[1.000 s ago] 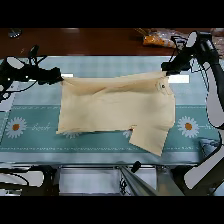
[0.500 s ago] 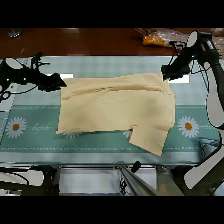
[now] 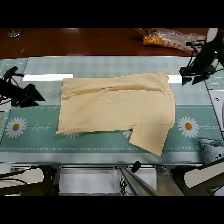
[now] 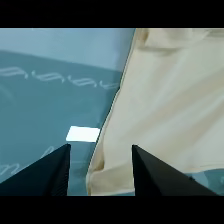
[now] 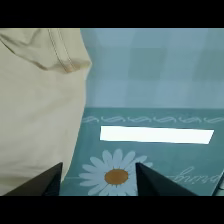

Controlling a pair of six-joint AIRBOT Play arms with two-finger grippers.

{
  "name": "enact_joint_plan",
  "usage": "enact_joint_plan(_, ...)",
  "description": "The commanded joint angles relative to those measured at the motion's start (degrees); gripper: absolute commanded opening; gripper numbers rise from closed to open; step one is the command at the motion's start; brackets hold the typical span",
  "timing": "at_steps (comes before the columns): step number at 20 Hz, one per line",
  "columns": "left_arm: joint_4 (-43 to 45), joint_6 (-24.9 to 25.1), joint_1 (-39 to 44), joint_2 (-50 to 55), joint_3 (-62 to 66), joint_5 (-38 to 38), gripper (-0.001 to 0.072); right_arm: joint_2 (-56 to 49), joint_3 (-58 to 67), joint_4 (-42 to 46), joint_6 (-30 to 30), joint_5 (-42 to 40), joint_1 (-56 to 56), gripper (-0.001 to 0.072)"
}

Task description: Fold the shirts.

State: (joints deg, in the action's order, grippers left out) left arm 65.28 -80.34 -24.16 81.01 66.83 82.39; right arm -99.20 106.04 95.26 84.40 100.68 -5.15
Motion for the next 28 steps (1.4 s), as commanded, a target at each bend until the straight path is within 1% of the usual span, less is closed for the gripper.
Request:
enact_joint_plan(1, -0.8, 1.6, -3.6, -7.2, -11.5, 1.1, 0.0467, 8.3, -12.7, -8.1, -2.9, -6.1, -4.1, 0.0549)
enact_joint_plan(2, -2.3, 3.0, -3.6, -8.4, -14.9, 1.2, 0.0503, 11.3, -18.3, -11.0, -4.3, -9.8, -5.6, 0.0547)
enact_joint_plan(3, -3.7, 4.6, -3.5, -9.3, -18.2, 1.2, 0.0561, 14.2, -23.3, -12.6, -4.9, -13.6, -6.9, 0.0545)
enact_joint_plan(5, -5.8, 6.9, -3.6, -10.2, -23.2, 1.1, 0.0562, 20.1, -32.8, -14.0, -5.0, -20.7, -9.4, 0.053)
enact_joint_plan(7, -7.3, 7.9, -3.6, -10.2, -26.4, 0.2, 0.0561, 24.8, -40.2, -14.0, -5.4, -24.5, -11.9, 0.0528)
enact_joint_plan(10, -7.3, 8.8, -3.5, -10.2, -29.1, -2.1, 0.0562, 28.9, -47.1, -14.3, -6.8, -26.2, -15.4, 0.0527)
enact_joint_plan(12, -8.0, 8.8, -3.5, -10.2, -30.7, -3.3, 0.0561, 30.0, -49.0, -15.2, -7.5, -26.4, -17.0, 0.0527)
enact_joint_plan(18, -19.1, 9.3, 0.0, -10.1, -35.5, -12.7, 0.0559, 30.0, -49.1, -18.9, -7.6, -26.8, -17.7, 0.0527)
enact_joint_plan(21, -24.0, 9.2, 4.3, -10.1, -36.5, -17.7, 0.0557, 30.0, -49.1, -18.9, -7.6, -26.8, -17.7, 0.0527)
enact_joint_plan(22, -24.4, 9.2, 5.9, -10.1, -36.6, -18.9, 0.0446, 30.0, -49.1, -18.9, -7.6, -26.8, -17.7, 0.0527)
enact_joint_plan(23, -24.5, 9.2, 7.4, -10.1, -36.6, -19.6, 0.0133, 30.0, -49.1, -18.9, -7.5, -26.6, -17.7, 0.0527)
enact_joint_plan(24, -24.5, 9.2, 8.2, -10.1, -36.6, -19.9, 0.0017, 30.0, -49.1, -18.9, -7.6, -26.3, -17.7, 0.0527)
enact_joint_plan(28, -24.3, 9.2, 6.2, -10.1, -36.6, -18.1, 0.0017, 30.0, -49.1, -16.0, -8.0, -24.7, -17.7, 0.0528)
